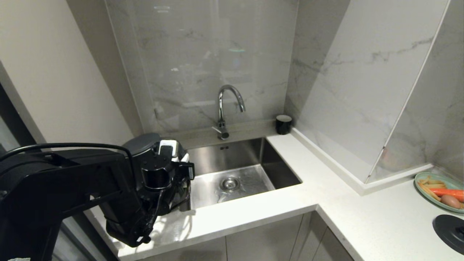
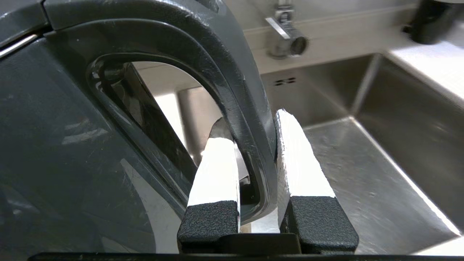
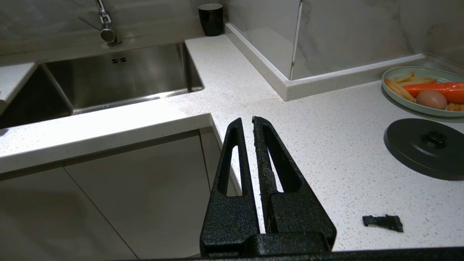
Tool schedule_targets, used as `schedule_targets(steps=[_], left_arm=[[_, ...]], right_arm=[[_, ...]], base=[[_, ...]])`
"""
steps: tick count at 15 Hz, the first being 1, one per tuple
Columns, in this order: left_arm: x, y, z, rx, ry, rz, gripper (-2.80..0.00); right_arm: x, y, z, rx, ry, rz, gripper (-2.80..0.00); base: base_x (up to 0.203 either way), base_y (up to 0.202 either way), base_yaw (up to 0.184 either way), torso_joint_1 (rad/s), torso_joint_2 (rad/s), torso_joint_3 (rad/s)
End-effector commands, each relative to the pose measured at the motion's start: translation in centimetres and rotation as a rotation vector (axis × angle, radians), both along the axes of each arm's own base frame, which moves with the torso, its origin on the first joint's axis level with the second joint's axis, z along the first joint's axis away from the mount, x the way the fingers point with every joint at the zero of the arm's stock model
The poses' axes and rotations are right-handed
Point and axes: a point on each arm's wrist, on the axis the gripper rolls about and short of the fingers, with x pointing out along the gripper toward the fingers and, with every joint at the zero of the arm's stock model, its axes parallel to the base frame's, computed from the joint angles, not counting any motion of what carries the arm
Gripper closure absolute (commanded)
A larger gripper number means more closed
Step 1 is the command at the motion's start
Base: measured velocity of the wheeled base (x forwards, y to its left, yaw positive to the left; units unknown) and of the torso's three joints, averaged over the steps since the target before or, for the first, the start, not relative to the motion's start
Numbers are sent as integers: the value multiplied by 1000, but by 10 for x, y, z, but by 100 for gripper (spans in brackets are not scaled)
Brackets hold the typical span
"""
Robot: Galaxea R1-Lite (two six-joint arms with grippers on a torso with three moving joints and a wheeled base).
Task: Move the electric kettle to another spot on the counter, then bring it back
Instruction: Grab the kettle
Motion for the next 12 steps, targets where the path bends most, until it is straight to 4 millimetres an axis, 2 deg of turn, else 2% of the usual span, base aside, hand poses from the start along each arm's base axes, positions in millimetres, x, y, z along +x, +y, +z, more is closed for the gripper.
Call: schedule_targets(steps=[1, 12], left_arm=[[-1, -5, 4, -4, -17, -12, 0], [-14, -20, 22, -10, -37, -62, 0]], right_arm=[[0, 0, 0, 0, 1, 0, 0], [0, 0, 0, 0, 1, 0, 0]], base=[[0, 0, 0, 0, 0, 0], [0, 0, 0, 0, 0, 0]])
